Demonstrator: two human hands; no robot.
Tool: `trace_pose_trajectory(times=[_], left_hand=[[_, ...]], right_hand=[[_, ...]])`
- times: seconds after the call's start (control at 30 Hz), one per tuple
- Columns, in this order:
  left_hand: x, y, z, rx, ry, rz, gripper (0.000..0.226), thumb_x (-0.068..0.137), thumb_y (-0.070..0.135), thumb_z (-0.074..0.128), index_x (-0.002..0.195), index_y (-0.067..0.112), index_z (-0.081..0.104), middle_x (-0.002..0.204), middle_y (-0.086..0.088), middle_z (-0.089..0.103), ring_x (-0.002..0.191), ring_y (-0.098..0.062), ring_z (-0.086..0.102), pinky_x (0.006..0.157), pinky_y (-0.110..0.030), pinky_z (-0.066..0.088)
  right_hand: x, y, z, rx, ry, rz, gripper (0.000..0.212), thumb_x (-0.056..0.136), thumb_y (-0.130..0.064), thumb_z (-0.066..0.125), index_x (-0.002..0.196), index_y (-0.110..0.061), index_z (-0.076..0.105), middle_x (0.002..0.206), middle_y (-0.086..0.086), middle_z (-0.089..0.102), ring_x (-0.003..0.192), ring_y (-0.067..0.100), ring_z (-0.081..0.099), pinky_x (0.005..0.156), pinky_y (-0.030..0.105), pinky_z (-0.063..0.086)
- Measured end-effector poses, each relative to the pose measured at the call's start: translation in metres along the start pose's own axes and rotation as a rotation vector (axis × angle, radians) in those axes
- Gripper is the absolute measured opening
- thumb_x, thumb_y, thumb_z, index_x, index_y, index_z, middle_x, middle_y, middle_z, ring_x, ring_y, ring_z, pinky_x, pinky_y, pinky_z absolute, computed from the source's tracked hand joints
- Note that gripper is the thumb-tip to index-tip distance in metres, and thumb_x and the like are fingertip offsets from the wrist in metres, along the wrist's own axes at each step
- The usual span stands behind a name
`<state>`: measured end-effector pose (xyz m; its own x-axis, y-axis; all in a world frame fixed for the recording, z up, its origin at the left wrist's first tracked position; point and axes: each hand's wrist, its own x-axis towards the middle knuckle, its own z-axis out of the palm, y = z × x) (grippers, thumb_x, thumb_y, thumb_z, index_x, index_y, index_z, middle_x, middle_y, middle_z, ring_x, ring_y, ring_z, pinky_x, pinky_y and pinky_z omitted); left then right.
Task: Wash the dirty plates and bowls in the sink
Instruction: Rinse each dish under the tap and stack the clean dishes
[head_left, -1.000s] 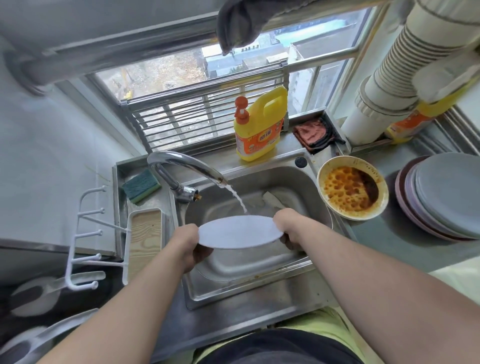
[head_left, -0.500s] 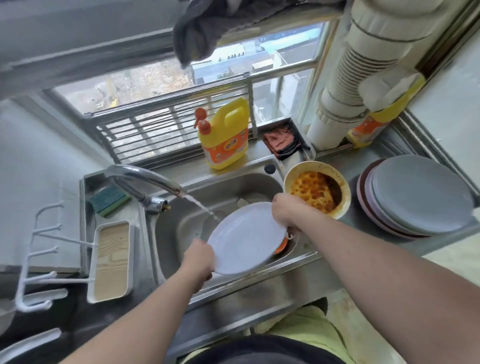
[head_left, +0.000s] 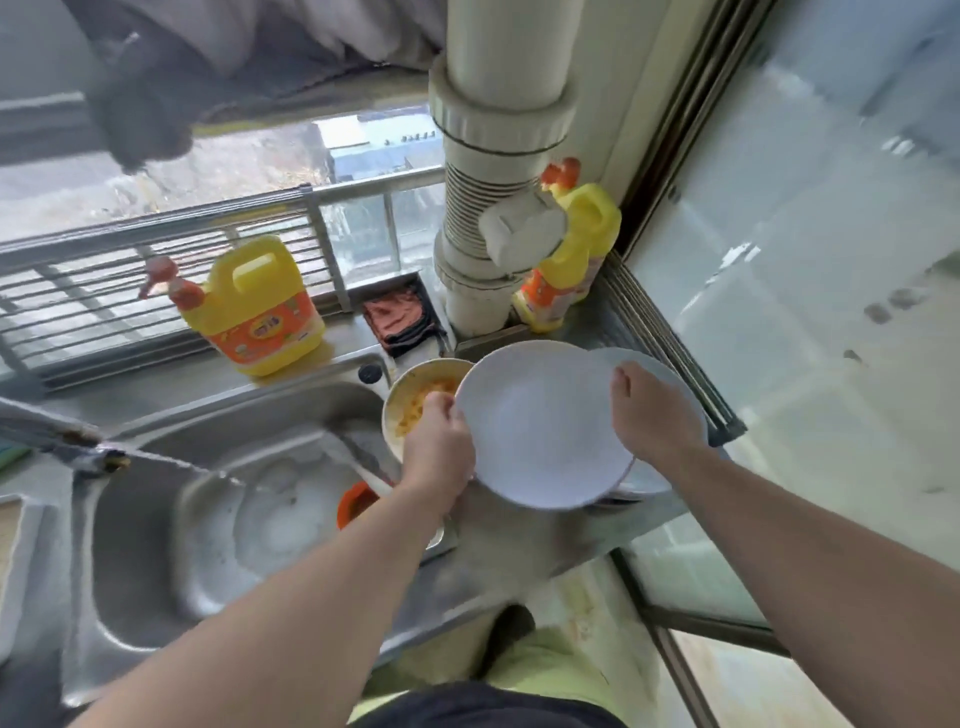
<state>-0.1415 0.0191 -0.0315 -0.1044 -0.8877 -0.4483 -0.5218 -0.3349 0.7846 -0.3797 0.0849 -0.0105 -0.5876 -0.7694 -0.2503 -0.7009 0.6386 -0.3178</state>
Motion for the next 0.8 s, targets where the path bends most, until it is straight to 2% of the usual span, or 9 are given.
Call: trace_pose_trajectory(times=[0.07, 0.13, 0.23, 0.33, 0.47, 0.53, 0.63, 0.7, 0.8], left_hand=[[0.001, 0.018, 0.032, -0.009, -0.102, -0.049, 0.034, 0.110, 0.031, 0.042, 0.142, 0.033, 0.056, 0.126, 0.000, 0.062, 0.108, -0.021, 0.061, 0.094, -0.037, 0.053], [0.001, 0.030, 0.060, 0.002, -0.180, -0.108, 0.044, 0.110, 0.024, 0.043, 0.153, 0.034, 0.049, 0.146, 0.002, 0.056, 0.129, -0.024, 0.055, 0.106, -0.035, 0.046], [0.004, 0.039, 0.091, 0.076, -0.218, -0.099, 0.048, 0.111, 0.017, 0.043, 0.157, 0.031, 0.046, 0.150, 0.002, 0.055, 0.113, -0.013, 0.058, 0.082, -0.022, 0.050], [0.010, 0.043, 0.109, 0.143, -0.135, -0.085, 0.045, 0.110, 0.020, 0.049, 0.155, 0.028, 0.050, 0.144, 0.001, 0.059, 0.088, -0.008, 0.061, 0.061, -0.016, 0.051], [0.018, 0.044, 0.115, 0.159, -0.045, -0.026, 0.038, 0.107, 0.023, 0.058, 0.145, 0.027, 0.063, 0.133, 0.002, 0.067, 0.100, -0.017, 0.066, 0.079, -0.028, 0.060], [0.018, 0.044, 0.112, 0.193, -0.033, 0.022, 0.035, 0.106, 0.021, 0.060, 0.139, 0.026, 0.068, 0.132, 0.004, 0.068, 0.107, -0.016, 0.062, 0.092, -0.029, 0.054], [0.020, 0.042, 0.101, 0.180, 0.014, 0.018, 0.026, 0.106, 0.022, 0.059, 0.125, 0.026, 0.076, 0.117, 0.006, 0.072, 0.107, -0.019, 0.064, 0.096, -0.032, 0.053], [0.025, 0.037, 0.087, 0.102, 0.074, -0.025, 0.025, 0.105, 0.027, 0.058, 0.122, 0.028, 0.076, 0.112, 0.007, 0.073, 0.104, -0.021, 0.068, 0.098, -0.039, 0.057], [0.030, 0.018, 0.056, 0.101, 0.180, -0.088, 0.022, 0.107, 0.030, 0.053, 0.115, 0.034, 0.074, 0.111, 0.009, 0.071, 0.099, -0.019, 0.067, 0.091, -0.039, 0.060]], right_hand=[[0.010, 0.037, -0.013, -0.010, 0.011, 0.051, 0.033, 0.109, -0.039, 0.024, 0.100, -0.024, 0.051, 0.095, 0.009, 0.060, 0.092, 0.037, 0.057, 0.082, 0.045, 0.045], [0.017, 0.069, -0.021, -0.013, 0.003, 0.107, 0.031, 0.109, -0.039, 0.027, 0.101, -0.025, 0.053, 0.096, 0.010, 0.060, 0.096, 0.039, 0.058, 0.086, 0.047, 0.048], [0.029, 0.103, -0.021, -0.002, -0.019, 0.132, 0.030, 0.109, -0.037, 0.031, 0.098, -0.024, 0.057, 0.095, 0.013, 0.066, 0.089, 0.036, 0.055, 0.083, 0.044, 0.048], [0.038, 0.123, -0.017, 0.027, -0.013, 0.125, 0.030, 0.108, -0.035, 0.033, 0.092, -0.025, 0.057, 0.097, 0.014, 0.070, 0.087, 0.036, 0.056, 0.079, 0.042, 0.046], [0.045, 0.133, -0.016, 0.076, -0.008, 0.123, 0.030, 0.108, -0.032, 0.036, 0.093, -0.021, 0.060, 0.092, 0.012, 0.070, 0.085, 0.036, 0.059, 0.078, 0.042, 0.049], [0.047, 0.134, -0.018, 0.077, 0.005, 0.127, 0.028, 0.107, -0.033, 0.040, 0.103, -0.022, 0.065, 0.102, 0.013, 0.068, 0.089, 0.035, 0.056, 0.080, 0.041, 0.046], [0.047, 0.118, -0.026, 0.102, 0.031, 0.123, 0.031, 0.107, -0.036, 0.043, 0.126, -0.025, 0.065, 0.121, 0.013, 0.057, 0.105, 0.040, 0.060, 0.094, 0.046, 0.047], [0.047, 0.093, -0.028, 0.130, 0.048, 0.009, 0.033, 0.107, -0.035, 0.044, 0.132, -0.025, 0.063, 0.126, 0.010, 0.058, 0.110, 0.039, 0.061, 0.095, 0.047, 0.048], [0.045, 0.039, -0.023, 0.166, 0.050, -0.261, 0.031, 0.107, -0.032, 0.046, 0.123, -0.021, 0.070, 0.116, 0.003, 0.069, 0.103, 0.027, 0.064, 0.089, 0.040, 0.051]])
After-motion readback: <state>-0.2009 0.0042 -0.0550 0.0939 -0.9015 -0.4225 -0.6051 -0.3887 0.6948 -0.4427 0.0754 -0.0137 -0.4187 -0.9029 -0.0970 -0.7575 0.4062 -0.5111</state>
